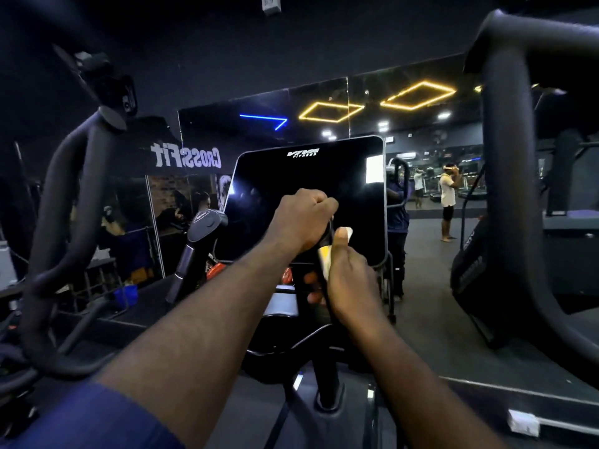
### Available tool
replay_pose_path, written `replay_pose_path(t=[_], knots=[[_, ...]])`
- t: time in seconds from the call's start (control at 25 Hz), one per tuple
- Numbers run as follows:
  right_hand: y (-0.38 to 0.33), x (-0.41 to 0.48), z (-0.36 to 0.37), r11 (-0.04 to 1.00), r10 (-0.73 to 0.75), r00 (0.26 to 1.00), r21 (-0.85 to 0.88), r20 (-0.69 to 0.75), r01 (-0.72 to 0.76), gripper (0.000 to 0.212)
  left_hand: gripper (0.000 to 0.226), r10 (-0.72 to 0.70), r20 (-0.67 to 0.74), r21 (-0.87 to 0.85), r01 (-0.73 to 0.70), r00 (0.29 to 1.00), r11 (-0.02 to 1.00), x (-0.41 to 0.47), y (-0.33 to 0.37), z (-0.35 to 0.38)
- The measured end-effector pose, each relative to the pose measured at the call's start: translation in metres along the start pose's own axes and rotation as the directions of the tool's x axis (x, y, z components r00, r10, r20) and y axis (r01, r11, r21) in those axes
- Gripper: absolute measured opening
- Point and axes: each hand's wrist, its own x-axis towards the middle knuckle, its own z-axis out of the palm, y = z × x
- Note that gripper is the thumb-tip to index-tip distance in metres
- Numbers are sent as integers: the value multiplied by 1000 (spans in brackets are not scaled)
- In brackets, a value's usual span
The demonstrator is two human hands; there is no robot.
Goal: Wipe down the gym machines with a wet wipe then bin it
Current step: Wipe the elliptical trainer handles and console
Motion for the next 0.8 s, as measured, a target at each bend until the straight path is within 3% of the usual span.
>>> replay_pose_path(t=[0.08,0.12,0.28,0.4,0.44,0.48,0.56,0.64,0.68,0.8], knots=[[35,-30,1,950,-224,965,-252,-138,185,69,39,5,-27,7,-5,1000,1000,1,-1,2],[55,-47,2,930,-275,940,-302,-202,207,64,40,5,-51,9,-5,999,1000,2,-1,3],[117,-63,3,954,-261,897,-235,-356,185,69,25,-23,-196,-95,4,980,995,1,-6,16],[139,-54,-2,863,-495,815,-282,-302,420,37,24,-76,-290,-237,5,954,971,-3,-9,21],[134,-55,-6,858,-505,828,-250,-244,449,29,24,-80,-305,-255,-1,949,967,-3,-10,22],[126,-56,-9,879,-466,863,-209,-196,428,33,25,-78,-310,-257,-5,948,966,-4,-10,22],[105,-48,-12,965,-242,960,-135,-139,224,50,25,-74,-310,-262,-10,948,965,-4,-10,22],[87,-35,-3,999,13,991,-30,-133,-18,66,26,-89,-325,-276,-4,942,961,-7,-9,23],[86,-33,3,998,26,985,-57,-171,-36,66,27,-102,-337,-281,3,936,960,-8,-9,24],[118,-40,4,918,-360,883,-282,-300,278,40,23,-162,-397,-337,21,903,941,-17,-3,29]])
